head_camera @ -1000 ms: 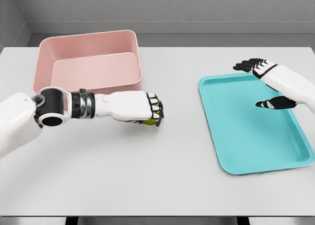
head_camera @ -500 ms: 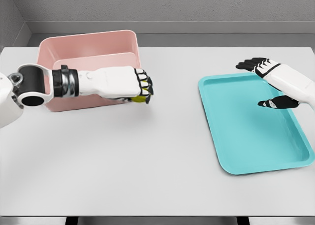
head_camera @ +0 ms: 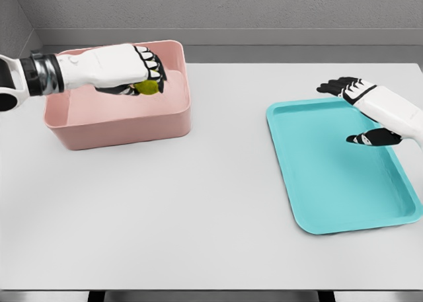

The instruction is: Put the tennis from the blue tray into the pink basket with both arms

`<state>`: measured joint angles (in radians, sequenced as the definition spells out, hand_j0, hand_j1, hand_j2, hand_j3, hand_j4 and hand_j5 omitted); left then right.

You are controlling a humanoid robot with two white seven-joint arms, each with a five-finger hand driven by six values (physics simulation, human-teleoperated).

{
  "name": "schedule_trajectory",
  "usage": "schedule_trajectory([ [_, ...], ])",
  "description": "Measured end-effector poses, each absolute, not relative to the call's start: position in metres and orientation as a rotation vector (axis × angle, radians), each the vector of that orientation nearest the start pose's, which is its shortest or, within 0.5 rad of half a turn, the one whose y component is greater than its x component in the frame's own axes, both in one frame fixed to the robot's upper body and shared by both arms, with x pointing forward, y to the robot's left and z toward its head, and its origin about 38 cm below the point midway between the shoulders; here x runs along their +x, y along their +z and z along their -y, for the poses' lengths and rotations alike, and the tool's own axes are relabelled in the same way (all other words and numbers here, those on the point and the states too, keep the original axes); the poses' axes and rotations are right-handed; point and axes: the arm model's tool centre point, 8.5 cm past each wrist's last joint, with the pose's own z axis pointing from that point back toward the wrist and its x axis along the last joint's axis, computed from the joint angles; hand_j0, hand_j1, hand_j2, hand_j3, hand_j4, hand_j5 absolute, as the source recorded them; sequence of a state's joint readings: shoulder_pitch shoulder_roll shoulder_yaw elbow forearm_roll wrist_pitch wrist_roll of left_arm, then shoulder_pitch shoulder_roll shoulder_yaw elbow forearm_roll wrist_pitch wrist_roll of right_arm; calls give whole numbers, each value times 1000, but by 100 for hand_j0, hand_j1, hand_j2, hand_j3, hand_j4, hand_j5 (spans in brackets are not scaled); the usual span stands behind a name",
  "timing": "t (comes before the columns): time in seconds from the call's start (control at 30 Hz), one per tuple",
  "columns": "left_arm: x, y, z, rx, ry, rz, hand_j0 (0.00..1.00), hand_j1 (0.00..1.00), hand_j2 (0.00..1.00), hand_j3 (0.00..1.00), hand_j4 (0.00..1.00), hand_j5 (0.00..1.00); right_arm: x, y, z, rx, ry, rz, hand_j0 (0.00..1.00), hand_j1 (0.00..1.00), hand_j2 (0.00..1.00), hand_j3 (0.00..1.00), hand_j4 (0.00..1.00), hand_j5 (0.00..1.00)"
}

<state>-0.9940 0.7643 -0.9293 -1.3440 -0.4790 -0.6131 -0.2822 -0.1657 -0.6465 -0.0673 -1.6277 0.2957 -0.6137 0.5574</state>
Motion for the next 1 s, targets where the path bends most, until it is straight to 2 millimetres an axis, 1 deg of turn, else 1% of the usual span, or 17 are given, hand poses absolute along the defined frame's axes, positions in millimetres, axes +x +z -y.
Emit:
schedule_trajectory([
  [0.13, 496, 269, -275, -824, 2837, -2017, 59, 59, 59, 59, 59, 59, 373, 224, 360, -478, 1581, 1733, 100, 100, 100, 100, 100, 100],
  [0.17, 498, 267, -280, -839, 2851, -2021, 75, 75, 75, 75, 75, 75, 373, 224, 360, -478, 1581, 1733, 100, 100, 100, 100, 100, 100],
  [0.2, 500, 266, -283, -848, 2859, -2026, 100, 100, 100, 100, 100, 100, 373, 224, 360, -478, 1581, 1733, 100, 100, 100, 100, 100, 100],
  [0.47, 503, 261, -279, -824, 2856, -2079, 100, 100, 100, 100, 100, 100, 373, 222, 360, -476, 1579, 1730, 100, 100, 100, 100, 100, 100],
  [0.57, 501, 260, -282, -810, 2851, -2107, 100, 100, 100, 100, 100, 100, 373, 222, 361, -476, 1578, 1729, 100, 100, 100, 100, 100, 100],
  [0.67, 498, 268, -304, -838, 2853, -2165, 100, 100, 100, 100, 100, 100, 373, 222, 361, -476, 1578, 1729, 100, 100, 100, 100, 100, 100],
  [0.83, 485, 261, -349, -916, 2941, -2153, 100, 100, 100, 100, 100, 100, 373, 222, 361, -476, 1578, 1728, 100, 100, 100, 100, 100, 100],
  [1.0, 478, 263, -378, -993, 2980, -2149, 100, 100, 100, 100, 100, 100, 373, 222, 361, -476, 1578, 1728, 100, 100, 100, 100, 100, 100],
])
